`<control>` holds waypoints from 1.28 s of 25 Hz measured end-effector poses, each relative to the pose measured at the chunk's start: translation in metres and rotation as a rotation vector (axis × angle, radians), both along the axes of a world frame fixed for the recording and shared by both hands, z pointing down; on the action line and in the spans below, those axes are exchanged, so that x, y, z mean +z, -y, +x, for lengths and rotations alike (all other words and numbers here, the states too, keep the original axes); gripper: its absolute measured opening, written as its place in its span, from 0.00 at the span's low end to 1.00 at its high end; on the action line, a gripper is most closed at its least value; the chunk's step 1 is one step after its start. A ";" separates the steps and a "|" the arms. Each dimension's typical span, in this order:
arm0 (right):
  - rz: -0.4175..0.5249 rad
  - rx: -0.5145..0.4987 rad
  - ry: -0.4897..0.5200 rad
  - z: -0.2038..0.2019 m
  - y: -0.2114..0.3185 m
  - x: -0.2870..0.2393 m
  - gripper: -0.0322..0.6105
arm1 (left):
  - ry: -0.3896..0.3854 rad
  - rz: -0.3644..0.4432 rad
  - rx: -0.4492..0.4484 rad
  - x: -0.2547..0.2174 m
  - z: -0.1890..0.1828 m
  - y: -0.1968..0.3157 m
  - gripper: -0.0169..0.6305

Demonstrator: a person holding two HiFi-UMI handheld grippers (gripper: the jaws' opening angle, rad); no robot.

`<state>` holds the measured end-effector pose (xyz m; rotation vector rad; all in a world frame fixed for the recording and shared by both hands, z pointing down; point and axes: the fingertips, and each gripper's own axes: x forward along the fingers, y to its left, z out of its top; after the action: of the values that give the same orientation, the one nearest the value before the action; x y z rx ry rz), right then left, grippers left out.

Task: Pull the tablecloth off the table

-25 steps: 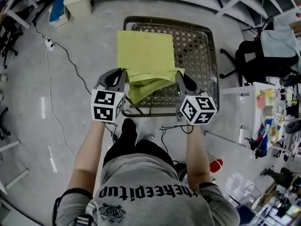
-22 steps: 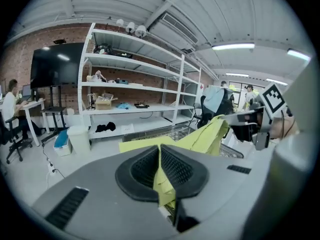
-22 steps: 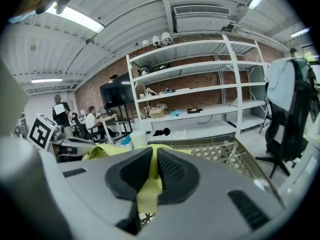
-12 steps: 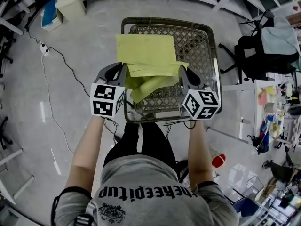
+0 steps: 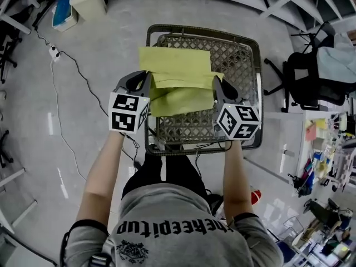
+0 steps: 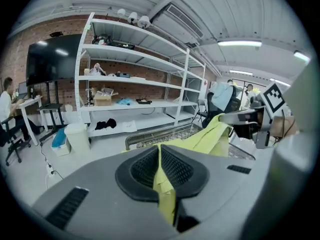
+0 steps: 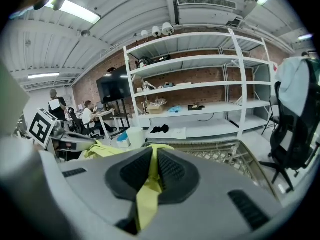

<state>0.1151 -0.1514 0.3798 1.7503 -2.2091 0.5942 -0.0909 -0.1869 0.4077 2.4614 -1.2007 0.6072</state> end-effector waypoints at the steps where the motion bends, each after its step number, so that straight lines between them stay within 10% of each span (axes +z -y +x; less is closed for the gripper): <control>1: -0.005 -0.006 0.002 0.001 0.007 0.002 0.10 | 0.003 -0.006 -0.005 0.002 0.001 0.007 0.06; 32: -0.220 -0.088 0.034 0.033 0.128 0.108 0.14 | 0.068 -0.164 -0.084 0.087 0.035 0.114 0.07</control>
<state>0.1478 -0.2795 0.4879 1.5361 -2.1378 0.8175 -0.0558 -0.3010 0.4943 2.2592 -1.2214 0.7400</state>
